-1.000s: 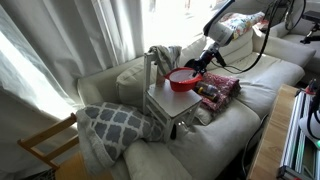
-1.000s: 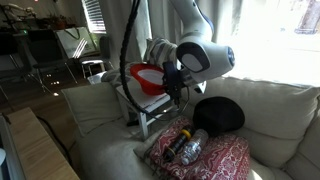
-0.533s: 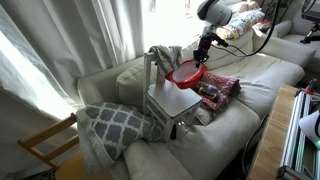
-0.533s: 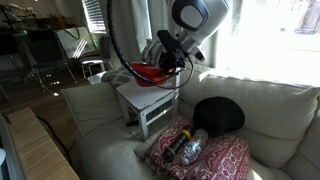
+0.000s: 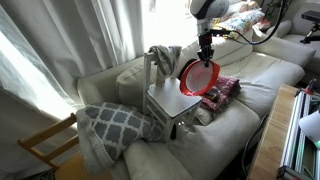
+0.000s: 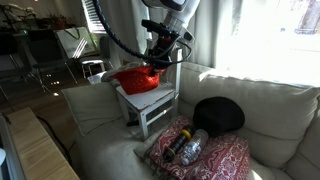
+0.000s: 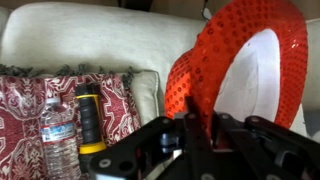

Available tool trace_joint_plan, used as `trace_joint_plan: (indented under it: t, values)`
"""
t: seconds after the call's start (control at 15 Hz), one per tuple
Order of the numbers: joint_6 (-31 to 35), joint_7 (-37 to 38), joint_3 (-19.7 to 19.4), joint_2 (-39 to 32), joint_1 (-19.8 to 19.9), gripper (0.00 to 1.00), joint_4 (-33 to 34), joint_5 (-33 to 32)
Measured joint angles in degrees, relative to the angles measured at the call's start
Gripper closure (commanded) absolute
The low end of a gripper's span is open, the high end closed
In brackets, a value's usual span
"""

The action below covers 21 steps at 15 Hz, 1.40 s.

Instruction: Remove the striped towel from the orange bowler hat and flip the orange hat anticlockwise to make the crown of the hat face upwards

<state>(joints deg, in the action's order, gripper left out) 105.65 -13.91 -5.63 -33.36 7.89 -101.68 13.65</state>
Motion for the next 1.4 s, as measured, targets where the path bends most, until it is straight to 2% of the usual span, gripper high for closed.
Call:
trace_joint_plan:
  t: [0.27, 0.33, 0.53, 0.67, 0.93, 1.4]
  values:
    - [0.0, 0.4, 0.6, 0.3, 0.2, 0.93, -0.1, -0.6]
    - [0.0, 0.4, 0.7, 0.3, 0.4, 0.98, -0.1, -0.6]
    - [0.1, 0.4, 0.8, 0.4, 0.5, 0.98, -0.1, -1.0]
    - [1.5, 0.8, 1.3, 0.8, -0.5, 0.98, -0.3, -3.9]
    - [5.1, 7.3, 2.6, 4.3, -6.5, 0.98, -2.1, -12.7]
    - [9.8, 24.9, 3.7, 10.8, -17.7, 0.98, -7.7, -31.4]
